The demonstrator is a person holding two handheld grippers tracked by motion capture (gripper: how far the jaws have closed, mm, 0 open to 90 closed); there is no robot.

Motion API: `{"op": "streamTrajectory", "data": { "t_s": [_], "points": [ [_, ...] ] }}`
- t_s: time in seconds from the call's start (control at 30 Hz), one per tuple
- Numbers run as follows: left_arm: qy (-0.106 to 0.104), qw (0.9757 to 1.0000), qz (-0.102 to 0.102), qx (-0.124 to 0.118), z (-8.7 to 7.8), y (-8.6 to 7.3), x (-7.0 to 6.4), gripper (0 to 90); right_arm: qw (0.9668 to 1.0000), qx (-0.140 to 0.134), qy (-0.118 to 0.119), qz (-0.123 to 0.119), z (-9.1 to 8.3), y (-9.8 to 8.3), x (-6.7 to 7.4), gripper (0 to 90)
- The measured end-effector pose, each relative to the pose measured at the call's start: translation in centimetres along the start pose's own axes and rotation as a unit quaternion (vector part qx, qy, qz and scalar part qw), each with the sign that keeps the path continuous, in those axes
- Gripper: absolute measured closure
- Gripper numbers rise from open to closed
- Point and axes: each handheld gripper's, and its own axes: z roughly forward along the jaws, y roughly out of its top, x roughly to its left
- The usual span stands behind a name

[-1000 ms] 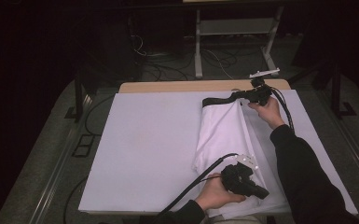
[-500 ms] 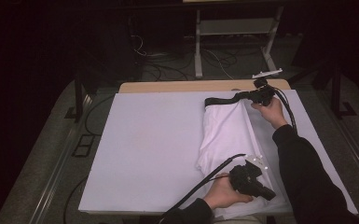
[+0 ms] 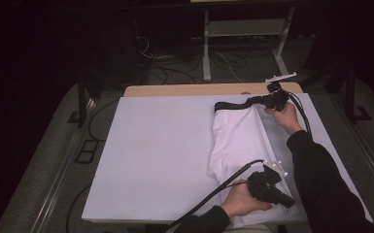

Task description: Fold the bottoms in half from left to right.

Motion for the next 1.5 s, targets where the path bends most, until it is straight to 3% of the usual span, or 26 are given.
{"op": "streamTrajectory", "data": {
  "t_s": [0.1,0.17,0.23,0.3,0.43,0.57,0.67,0.73,0.87,1.13,1.5],
  "points": [
    [-0.002,0.9999,-0.012,-0.004,0.2,0.1,0.3,87.1,1.0,0.0,0.001,0.001,0.0,0.1,0.0,85.6],
    [-0.013,0.9996,-0.021,-0.013,0.2,0.1,0.5,74.2,0.9999,0.0,0.003,0.013,0.0,0.0,0.0,77.3],
    [-0.002,0.9995,-0.021,-0.024,0.1,0.1,0.3,60.5,0.9999,0.001,-0.008,0.013,-0.2,0.0,0.1,65.8],
    [-0.001,0.9991,-0.021,-0.037,-0.2,0.1,0.3,52.6,0.9998,-0.003,-0.009,0.015,-0.4,-0.1,0.2,57.8],
    [0.035,0.9977,-0.018,-0.055,-1.0,0.0,0.0,35.3,0.9998,-0.008,0.007,0.017,-1.3,-0.2,0.5,36.6],
    [0.047,0.9961,-0.017,-0.073,-2.0,0.0,0.2,24.3,0.9995,-0.011,0.021,0.02,-2.0,-0.1,1.0,16.7],
    [0.072,0.9944,-0.009,-0.077,-2.8,0.0,0.3,15.5,0.9993,-0.014,0.03,0.017,-2.5,-0.1,1.6,11.0],
    [0.077,0.9941,-0.006,-0.077,-3.4,0.0,0.5,11.2,0.9992,-0.015,0.033,0.016,-2.9,-0.1,2.1,1.2],
    [0.097,0.9924,0.005,-0.076,-4.1,0.0,0.7,0.0,0.9989,-0.027,0.035,0.013,-3.9,0.0,2.9,0.0],
    [0.107,0.9907,0.008,-0.084,-5.1,-0.1,1.1,0.0,0.9987,-0.035,0.037,0.004,-5.0,0.1,3.9,0.0],
    [0.13,0.9861,0.013,-0.102,-7.5,-0.3,1.6,0.0,0.9979,-0.039,0.051,-0.005,-5.5,-0.7,5.2,0.0]
  ]
}}
